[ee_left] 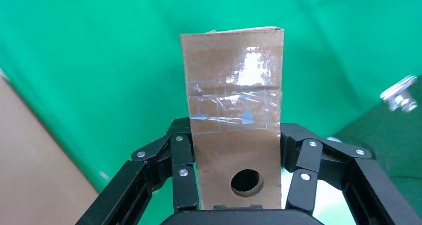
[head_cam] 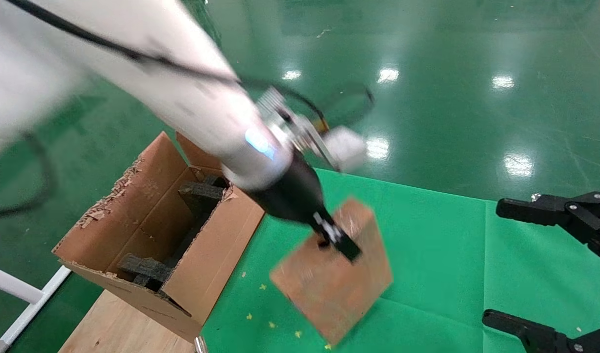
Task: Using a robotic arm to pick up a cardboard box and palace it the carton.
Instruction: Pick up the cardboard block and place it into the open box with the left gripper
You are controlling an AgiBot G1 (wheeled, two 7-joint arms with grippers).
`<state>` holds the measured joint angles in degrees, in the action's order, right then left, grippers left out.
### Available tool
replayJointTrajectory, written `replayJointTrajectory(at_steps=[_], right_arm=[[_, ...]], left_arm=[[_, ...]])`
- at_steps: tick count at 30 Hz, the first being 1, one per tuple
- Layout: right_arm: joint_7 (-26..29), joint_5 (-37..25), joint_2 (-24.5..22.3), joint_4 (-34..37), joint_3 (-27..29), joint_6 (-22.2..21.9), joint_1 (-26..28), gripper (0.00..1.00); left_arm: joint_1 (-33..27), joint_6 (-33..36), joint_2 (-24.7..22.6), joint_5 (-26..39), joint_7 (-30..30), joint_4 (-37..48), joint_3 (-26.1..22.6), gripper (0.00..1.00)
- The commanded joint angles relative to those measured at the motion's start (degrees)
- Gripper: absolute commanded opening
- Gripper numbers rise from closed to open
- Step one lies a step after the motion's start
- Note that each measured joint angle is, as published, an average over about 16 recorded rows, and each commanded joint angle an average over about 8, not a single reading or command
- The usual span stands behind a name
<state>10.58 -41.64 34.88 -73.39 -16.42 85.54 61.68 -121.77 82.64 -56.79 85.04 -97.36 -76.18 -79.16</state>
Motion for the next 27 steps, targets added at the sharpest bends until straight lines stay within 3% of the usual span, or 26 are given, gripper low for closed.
replayJointTrajectory(at_steps=[1, 8, 14, 20, 27], right_arm=[[-0.01, 0.00, 0.00, 0.01, -0.01, 0.00, 0.01, 1.00], [-0.02, 0.02, -0.01, 0.01, -0.04, -0.01, 0.01, 1.00], [-0.03, 0.04, -0.02, 0.01, -0.06, -0.01, 0.02, 1.00], [-0.04, 0.05, -0.03, 0.01, -0.08, -0.02, 0.02, 1.00], [-0.05, 0.07, -0.04, 0.01, -0.11, -0.03, 0.03, 1.00]], left_arm=[[-1.79, -0.40, 3.45, -1.72, 4.95, -0.04, 2.09, 0.00], [-7.90, 1.03, 14.19, -2.45, 19.55, 3.98, 6.53, 0.00], [-13.52, 3.20, 19.93, 3.60, 30.75, 10.73, 7.12, 0.00], [-13.82, 3.06, 22.09, 10.80, 39.61, 17.93, 4.74, 0.00], [-6.30, -0.52, 20.36, 13.70, 43.76, 28.04, 1.21, 0.00]])
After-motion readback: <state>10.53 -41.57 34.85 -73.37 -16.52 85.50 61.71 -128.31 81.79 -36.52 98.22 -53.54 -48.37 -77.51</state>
